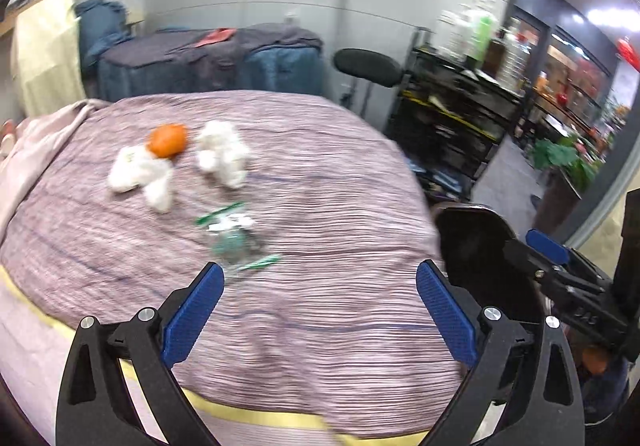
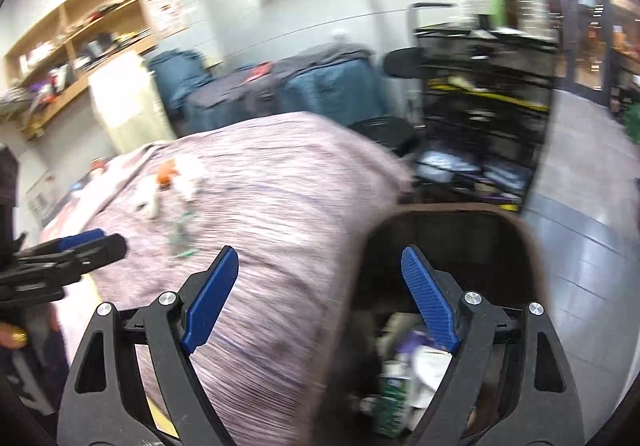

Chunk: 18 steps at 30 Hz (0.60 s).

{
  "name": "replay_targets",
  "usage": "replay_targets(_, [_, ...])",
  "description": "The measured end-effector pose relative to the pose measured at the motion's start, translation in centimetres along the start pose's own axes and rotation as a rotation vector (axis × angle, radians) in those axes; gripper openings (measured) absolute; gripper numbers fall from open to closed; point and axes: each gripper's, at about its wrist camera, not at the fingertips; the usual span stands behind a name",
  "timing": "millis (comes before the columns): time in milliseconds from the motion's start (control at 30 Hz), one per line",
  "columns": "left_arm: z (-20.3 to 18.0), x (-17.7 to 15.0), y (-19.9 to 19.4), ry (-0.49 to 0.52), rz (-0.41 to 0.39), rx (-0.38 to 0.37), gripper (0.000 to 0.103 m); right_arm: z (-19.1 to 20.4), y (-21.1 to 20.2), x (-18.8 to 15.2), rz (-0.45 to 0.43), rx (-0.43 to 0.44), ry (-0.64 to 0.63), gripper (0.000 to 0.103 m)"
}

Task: Collect trash
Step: 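Move both tools back over the remaining trash on the bed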

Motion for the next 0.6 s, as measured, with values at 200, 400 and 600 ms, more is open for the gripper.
replay_targets(200, [7.3, 2.3, 0.8, -0.101, -0.010, 0.110, 0.095, 4.2, 4.2, 3.2, 0.042, 0.136, -0.072, 0.083])
replay_targets(400, [12.9, 5.5, 2.7, -0.206, 0.007, 0.169, 0.095, 8.5, 9.5, 6.4, 0.099, 0.232, -0.142, 0.083])
replay_targets(600, [15.8, 9.4, 6.5, -0.267, 0.033, 0.198, 0.095, 12.1, 14.9, 9.7, 0.156, 0.256, -0.212, 0.083])
Point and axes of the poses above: each gripper's, at about its wrist camera, not at the fingertips, and y roughly the way its jaws point, z to its left, x to its top, and after that the axes turned 14 degrees about -y, right-handed
